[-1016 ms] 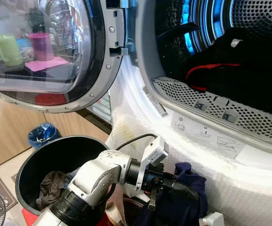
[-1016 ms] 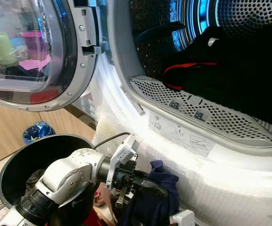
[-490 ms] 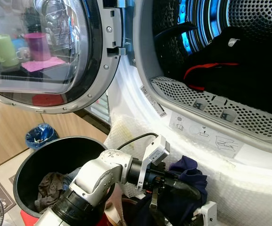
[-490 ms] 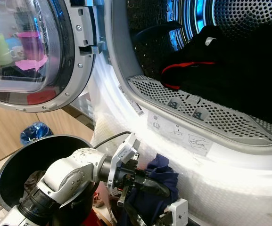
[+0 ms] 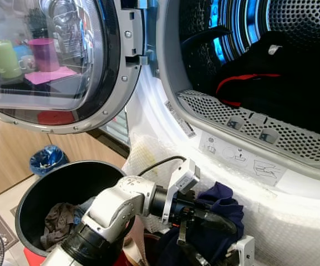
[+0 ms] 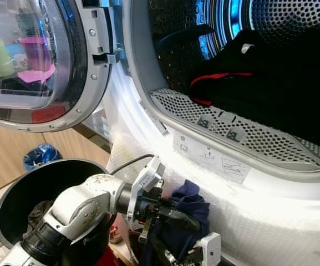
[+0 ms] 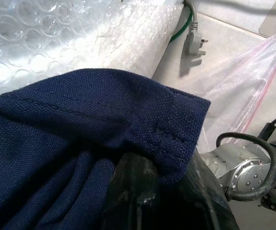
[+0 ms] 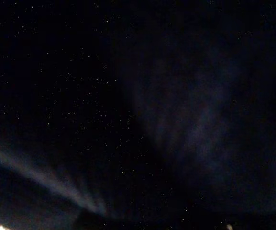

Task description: Clothes washing

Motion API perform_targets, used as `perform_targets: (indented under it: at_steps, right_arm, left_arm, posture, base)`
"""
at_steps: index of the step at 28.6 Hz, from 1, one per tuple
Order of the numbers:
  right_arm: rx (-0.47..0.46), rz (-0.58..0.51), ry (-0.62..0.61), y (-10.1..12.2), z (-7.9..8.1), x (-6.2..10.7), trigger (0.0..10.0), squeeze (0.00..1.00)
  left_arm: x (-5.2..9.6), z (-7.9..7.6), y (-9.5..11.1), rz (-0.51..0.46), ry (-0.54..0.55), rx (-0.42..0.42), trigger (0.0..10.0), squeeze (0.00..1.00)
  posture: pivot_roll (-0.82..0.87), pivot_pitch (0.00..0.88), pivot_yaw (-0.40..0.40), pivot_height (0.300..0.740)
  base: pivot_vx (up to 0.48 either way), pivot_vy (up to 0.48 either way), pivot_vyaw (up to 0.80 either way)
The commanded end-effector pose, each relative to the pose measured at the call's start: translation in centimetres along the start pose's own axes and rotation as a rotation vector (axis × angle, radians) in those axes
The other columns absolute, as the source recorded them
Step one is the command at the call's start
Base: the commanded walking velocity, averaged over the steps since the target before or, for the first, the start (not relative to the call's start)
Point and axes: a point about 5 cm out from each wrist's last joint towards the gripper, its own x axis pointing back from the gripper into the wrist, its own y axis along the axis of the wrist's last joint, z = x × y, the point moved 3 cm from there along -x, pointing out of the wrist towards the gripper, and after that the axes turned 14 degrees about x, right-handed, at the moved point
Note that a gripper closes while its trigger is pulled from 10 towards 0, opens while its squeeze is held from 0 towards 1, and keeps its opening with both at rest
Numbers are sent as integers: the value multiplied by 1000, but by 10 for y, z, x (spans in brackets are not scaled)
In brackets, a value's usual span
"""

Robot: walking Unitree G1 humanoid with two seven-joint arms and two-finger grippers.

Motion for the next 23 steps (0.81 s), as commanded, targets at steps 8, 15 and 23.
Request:
perform_targets:
  at_steps: [8, 15, 23]
  right_arm:
    - [-2, -30, 5, 5, -2, -9, 0, 0]
    - [-5, -39, 22, 5, 1, -10, 0, 0]
    - [-8, -56, 29, 5, 3, -8, 0, 0]
  left_arm:
    - [0, -3, 9, -14, -2, -49, 0, 0]
    - [1, -2, 6, -11, 16, -49, 0, 0]
    - [10, -14, -14, 58, 14, -37, 10000, 67]
  posture:
    - [134, 9, -46, 740]
    - [137, 0, -38, 740]
    - [134, 0, -20, 740]
  base:
    - [0, 0, 0]
    - [0, 0, 0]
    - [0, 0, 0]
